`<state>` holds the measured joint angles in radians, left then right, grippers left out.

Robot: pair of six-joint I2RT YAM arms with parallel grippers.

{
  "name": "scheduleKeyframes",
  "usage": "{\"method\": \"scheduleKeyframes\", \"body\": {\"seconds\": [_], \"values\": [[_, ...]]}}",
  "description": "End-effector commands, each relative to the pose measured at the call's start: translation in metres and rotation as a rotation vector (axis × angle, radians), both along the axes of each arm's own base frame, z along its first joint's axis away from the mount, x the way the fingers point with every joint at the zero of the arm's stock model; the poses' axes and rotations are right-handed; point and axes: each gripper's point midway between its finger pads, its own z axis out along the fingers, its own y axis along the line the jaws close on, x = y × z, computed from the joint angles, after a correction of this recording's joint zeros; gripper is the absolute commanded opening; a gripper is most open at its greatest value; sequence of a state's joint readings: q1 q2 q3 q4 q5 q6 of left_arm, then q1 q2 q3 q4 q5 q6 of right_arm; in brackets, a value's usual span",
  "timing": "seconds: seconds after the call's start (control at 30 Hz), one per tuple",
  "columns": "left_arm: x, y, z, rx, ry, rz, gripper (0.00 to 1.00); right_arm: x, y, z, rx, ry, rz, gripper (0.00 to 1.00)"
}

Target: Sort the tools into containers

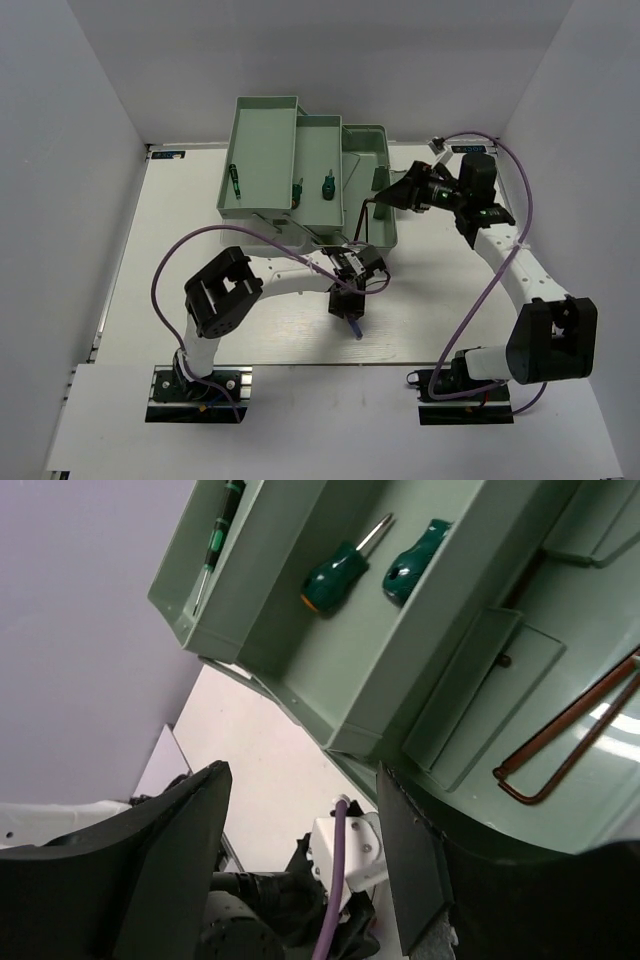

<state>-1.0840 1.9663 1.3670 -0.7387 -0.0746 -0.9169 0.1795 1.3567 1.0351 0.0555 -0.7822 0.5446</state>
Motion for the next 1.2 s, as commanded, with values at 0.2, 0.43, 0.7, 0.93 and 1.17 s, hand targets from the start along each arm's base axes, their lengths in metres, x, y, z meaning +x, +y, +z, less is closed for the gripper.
{"method": "scheduleKeyframes", "body": {"seconds": [0.2, 0.43, 0.7, 0.93, 1.17], "values": [[-0.039, 0.073, -0.050, 0.327, 0.068, -0.028, 0.34, -0.011, -0.023, 0.010, 0.053, -0.014, -0.016, 0.66], [-0.040, 0.081, -0.028, 0.292, 0.014, -0.085, 0.00, -0.030, -0.034, -0.011, -0.038, -0.051, 0.060, 0.71], [0.069, 0.052, 0.182, -0.035, -0.482, -0.011, 0.00, -0.045, -0.056, -0.033, -0.273, -0.196, 0.160, 0.00], [0.184, 0.127, 0.297, -0.055, -0.801, 0.289, 0.00, -0.052, -0.068, -0.062, -0.379, -0.219, 0.181, 0.52], [0.293, 0.184, 0.300, 0.037, -0.811, 0.385, 0.00, -0.084, -0.048, -0.052, -0.263, -0.175, 0.491, 0.01]]}}
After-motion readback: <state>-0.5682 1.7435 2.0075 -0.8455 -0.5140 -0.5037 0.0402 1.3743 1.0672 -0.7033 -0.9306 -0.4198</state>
